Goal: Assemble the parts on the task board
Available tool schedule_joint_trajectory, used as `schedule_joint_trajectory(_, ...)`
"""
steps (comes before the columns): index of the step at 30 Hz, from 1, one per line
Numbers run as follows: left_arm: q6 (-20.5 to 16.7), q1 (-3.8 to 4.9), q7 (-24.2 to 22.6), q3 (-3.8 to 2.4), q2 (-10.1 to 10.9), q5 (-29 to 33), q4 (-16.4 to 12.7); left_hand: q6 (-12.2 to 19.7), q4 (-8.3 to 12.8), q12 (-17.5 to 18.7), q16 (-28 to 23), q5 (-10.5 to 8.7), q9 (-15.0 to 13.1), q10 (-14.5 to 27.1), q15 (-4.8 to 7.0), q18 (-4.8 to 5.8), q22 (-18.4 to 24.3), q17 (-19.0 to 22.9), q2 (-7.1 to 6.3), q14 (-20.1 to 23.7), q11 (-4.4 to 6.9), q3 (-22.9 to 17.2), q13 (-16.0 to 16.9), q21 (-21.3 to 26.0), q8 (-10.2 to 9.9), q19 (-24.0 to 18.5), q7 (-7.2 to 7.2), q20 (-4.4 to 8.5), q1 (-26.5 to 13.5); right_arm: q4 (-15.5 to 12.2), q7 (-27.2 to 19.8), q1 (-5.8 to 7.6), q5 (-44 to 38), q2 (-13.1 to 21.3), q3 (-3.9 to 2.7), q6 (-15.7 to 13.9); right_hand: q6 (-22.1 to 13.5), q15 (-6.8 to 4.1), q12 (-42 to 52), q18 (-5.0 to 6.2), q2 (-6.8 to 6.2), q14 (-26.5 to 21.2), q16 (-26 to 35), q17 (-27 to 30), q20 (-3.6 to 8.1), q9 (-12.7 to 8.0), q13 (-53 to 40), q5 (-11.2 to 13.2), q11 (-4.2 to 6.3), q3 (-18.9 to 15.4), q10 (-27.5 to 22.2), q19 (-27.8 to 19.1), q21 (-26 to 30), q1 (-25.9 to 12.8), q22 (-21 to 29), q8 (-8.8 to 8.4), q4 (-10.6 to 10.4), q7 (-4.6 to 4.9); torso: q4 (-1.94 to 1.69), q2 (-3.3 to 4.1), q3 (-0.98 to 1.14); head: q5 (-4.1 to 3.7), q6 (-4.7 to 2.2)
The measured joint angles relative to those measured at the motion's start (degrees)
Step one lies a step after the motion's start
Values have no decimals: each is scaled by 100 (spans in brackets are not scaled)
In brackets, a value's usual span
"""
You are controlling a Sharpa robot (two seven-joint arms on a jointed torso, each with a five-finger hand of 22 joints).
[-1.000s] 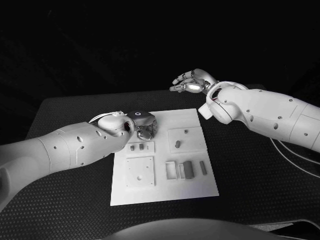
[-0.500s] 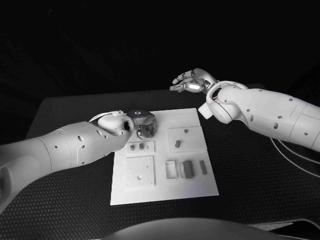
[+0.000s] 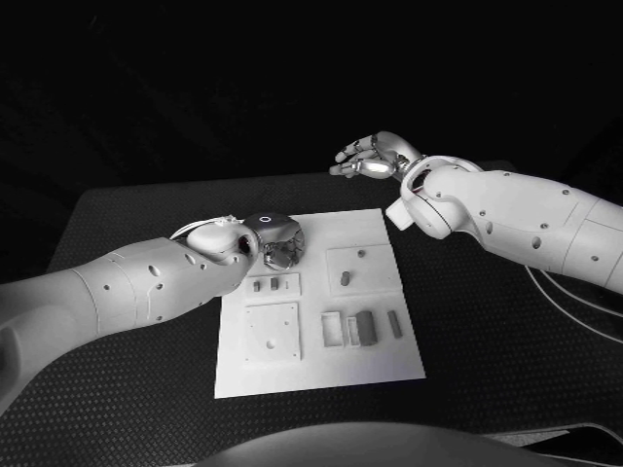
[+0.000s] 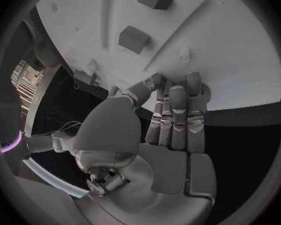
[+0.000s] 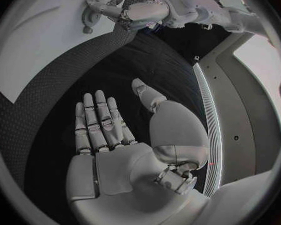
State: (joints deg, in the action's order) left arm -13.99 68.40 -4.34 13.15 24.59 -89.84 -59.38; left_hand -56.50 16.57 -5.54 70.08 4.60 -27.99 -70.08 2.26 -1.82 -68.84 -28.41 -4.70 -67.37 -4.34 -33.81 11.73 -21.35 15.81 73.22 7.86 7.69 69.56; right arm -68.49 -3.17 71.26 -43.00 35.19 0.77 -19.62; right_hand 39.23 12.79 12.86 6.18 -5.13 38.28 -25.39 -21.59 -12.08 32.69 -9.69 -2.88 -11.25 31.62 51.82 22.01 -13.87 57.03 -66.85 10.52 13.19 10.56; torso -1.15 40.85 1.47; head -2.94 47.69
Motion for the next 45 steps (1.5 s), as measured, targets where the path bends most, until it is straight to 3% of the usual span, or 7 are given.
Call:
schedule_joint_trajectory(20,-321,-86,-124,19,401,520,-382,-193,-8,-60,66,-45,-40,-229,82,2,-59,-26,40,-162,108,-41,102,-22,111,155,-91,69,36,1,0,0,2,25,0,7,0,0,0,0,0,0,0,5,0,-5,18,0,-17,0,17,0,0,0,-12,24,0,0,-2,-8,3,-23,-4)
schedule_joint_trajectory(24,-336,-85,-144,-43,472,633,-522,-193,-8,-60,66,-45,-40,-229,82,2,-58,-25,64,-163,108,-40,103,-22,110,154,-91,69,26,2,0,0,3,30,0,22,0,0,0,0,0,0,0,5,1,-5,25,0,-21,-16,20,1,0,0,-18,24,-16,0,-2,-8,2,-24,-5)
schedule_joint_trajectory(26,-337,-88,-152,-141,489,680,-553,-193,-9,-59,66,-45,-39,-229,95,3,-58,-25,64,-175,108,-40,103,-22,110,166,-91,80,25,3,1,0,4,28,0,28,0,0,0,1,0,0,0,5,1,-11,30,0,-8,-16,33,0,0,0,-18,24,-16,0,-3,-9,2,-23,-9)
schedule_joint_trajectory(30,-340,-79,-157,-242,545,731,-637,-193,-9,-59,66,-45,-39,-229,101,5,-64,-25,64,-183,108,-40,103,-22,110,176,-91,89,25,3,3,-1,4,29,0,40,0,0,0,0,0,0,0,10,0,-11,30,0,0,-16,41,0,0,0,-17,24,-16,0,-4,-9,2,-13,-14)
schedule_joint_trajectory(34,-338,-78,-156,-422,668,790,-730,-193,-9,-59,66,-45,-38,-229,101,5,-63,-25,64,-183,108,-40,103,-22,105,184,-91,81,25,2,4,-3,5,37,0,52,0,0,0,0,0,0,0,10,0,-11,36,0,0,-16,41,1,0,0,-23,24,-16,0,-4,-10,1,-11,-24)
schedule_joint_trajectory(36,-331,-69,-152,-470,714,819,-746,-193,-9,-59,66,-45,-36,-229,101,5,-63,-25,64,-183,108,-40,102,-22,122,184,-91,80,25,2,4,-3,5,43,0,55,0,0,0,0,0,0,0,10,1,-11,36,0,0,-16,41,1,0,0,-22,24,-16,0,-5,-10,1,-11,-25)
schedule_joint_trajectory(45,-233,-22,-92,-485,931,863,-819,-191,-9,-58,66,-45,-21,-229,100,5,-69,-24,64,-183,108,-39,104,-22,131,185,-93,80,25,1,7,-2,6,53,0,74,0,0,-13,0,0,0,0,10,1,-10,39,0,0,-16,41,1,0,0,-22,24,-16,0,-8,-10,4,21,-31)
